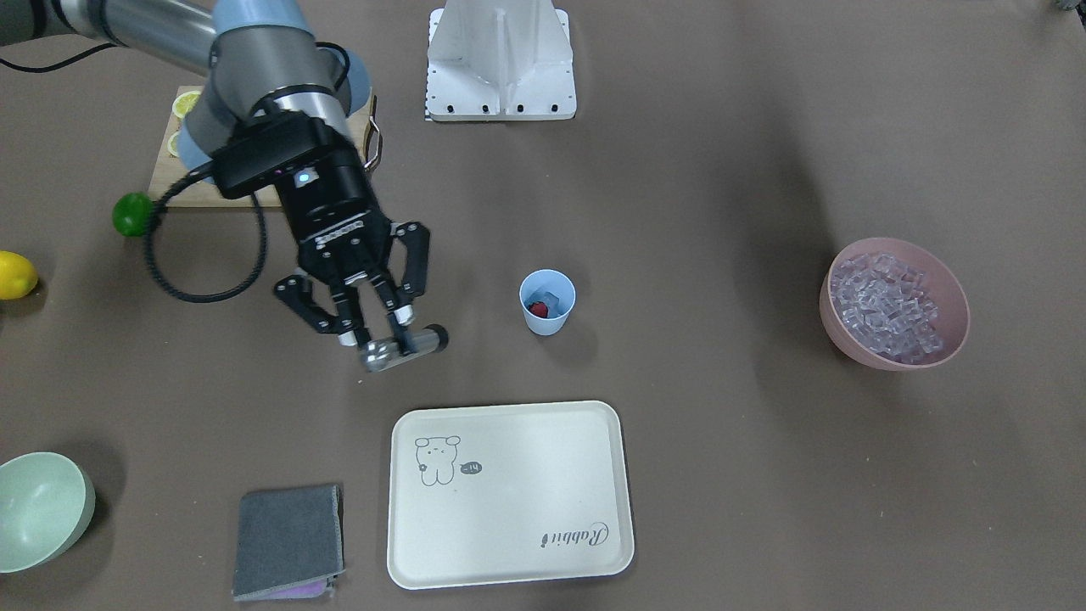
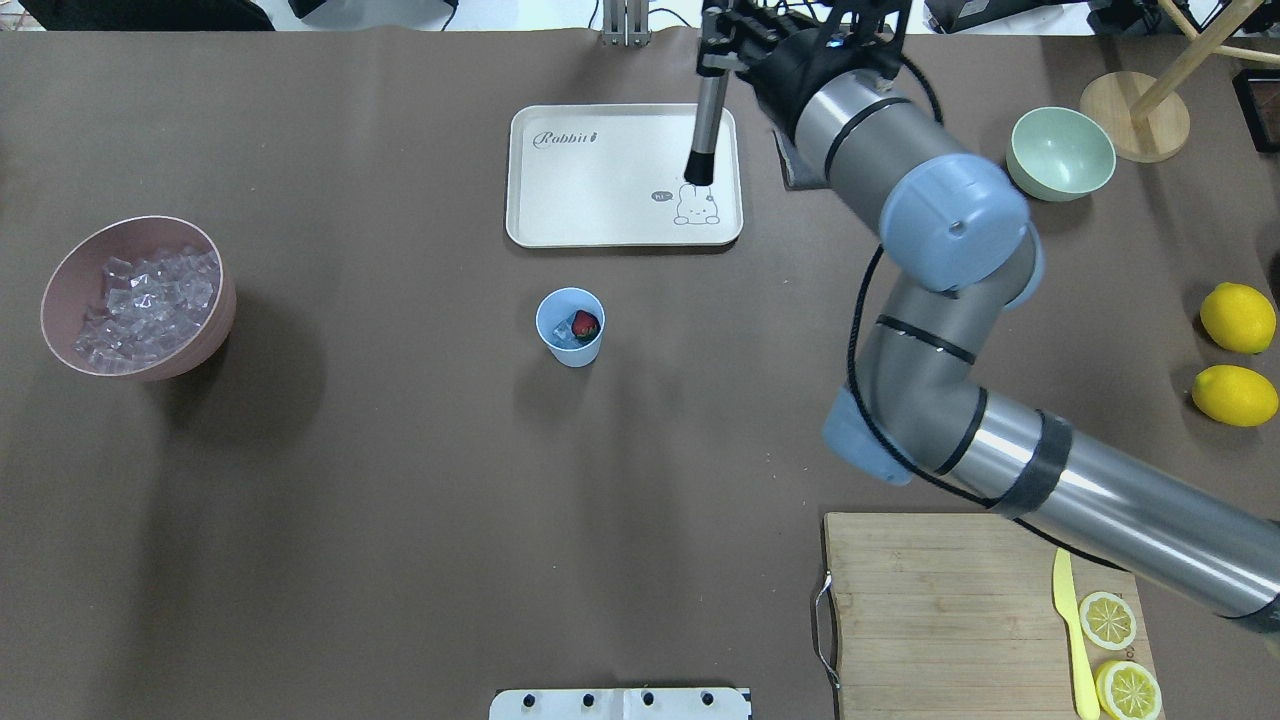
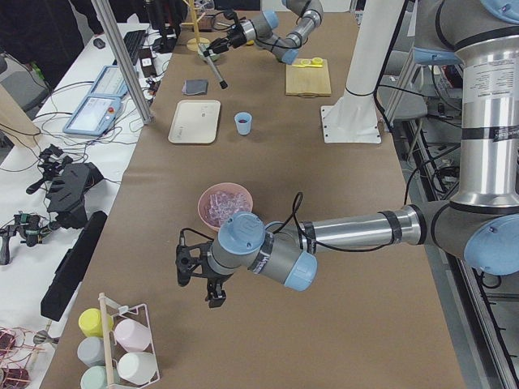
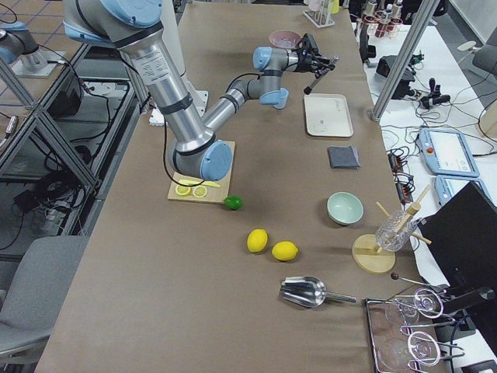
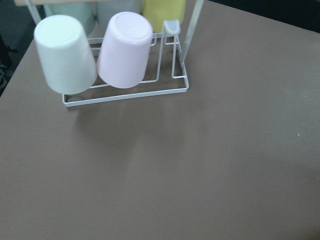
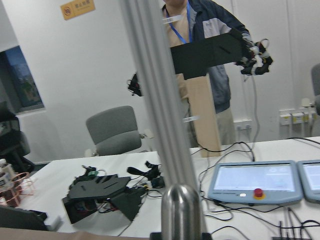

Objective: Mash ice and strawberries in cup
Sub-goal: 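Lift the muddler out of the cup and carry it back with the right gripper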

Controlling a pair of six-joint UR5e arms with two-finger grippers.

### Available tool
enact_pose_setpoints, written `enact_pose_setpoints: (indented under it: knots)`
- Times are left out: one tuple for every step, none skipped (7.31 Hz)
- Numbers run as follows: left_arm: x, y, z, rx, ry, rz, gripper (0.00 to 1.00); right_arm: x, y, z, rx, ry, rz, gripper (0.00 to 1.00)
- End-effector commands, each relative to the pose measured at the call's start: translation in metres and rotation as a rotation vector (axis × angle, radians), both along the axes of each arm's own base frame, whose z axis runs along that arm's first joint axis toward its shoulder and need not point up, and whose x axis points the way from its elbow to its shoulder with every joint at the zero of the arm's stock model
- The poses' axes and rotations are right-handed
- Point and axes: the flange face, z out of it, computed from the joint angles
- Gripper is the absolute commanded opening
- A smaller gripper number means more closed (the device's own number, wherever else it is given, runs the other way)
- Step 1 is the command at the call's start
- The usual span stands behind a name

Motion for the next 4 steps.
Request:
enact_pose_setpoints:
  knots:
    - [0.038, -0.015, -0.042, 0.102, -0.015, 0.089, 0.98, 0.092, -0.030, 0.080, -0.213, 0.100, -0.044, 0.00]
    - [0.042, -0.012, -0.046, 0.143, -0.048, 0.118, 0.98, 0.107, -0.031, 0.117, -0.305, 0.135, -0.112, 0.00]
    - [0.041, -0.010, -0.045, 0.187, -0.076, 0.156, 0.98, 0.114, -0.027, 0.146, -0.394, 0.159, -0.192, 0.00]
    - [0.040, -0.010, -0.044, 0.207, -0.096, 0.171, 0.98, 0.130, -0.016, 0.167, -0.485, 0.162, -0.304, 0.00]
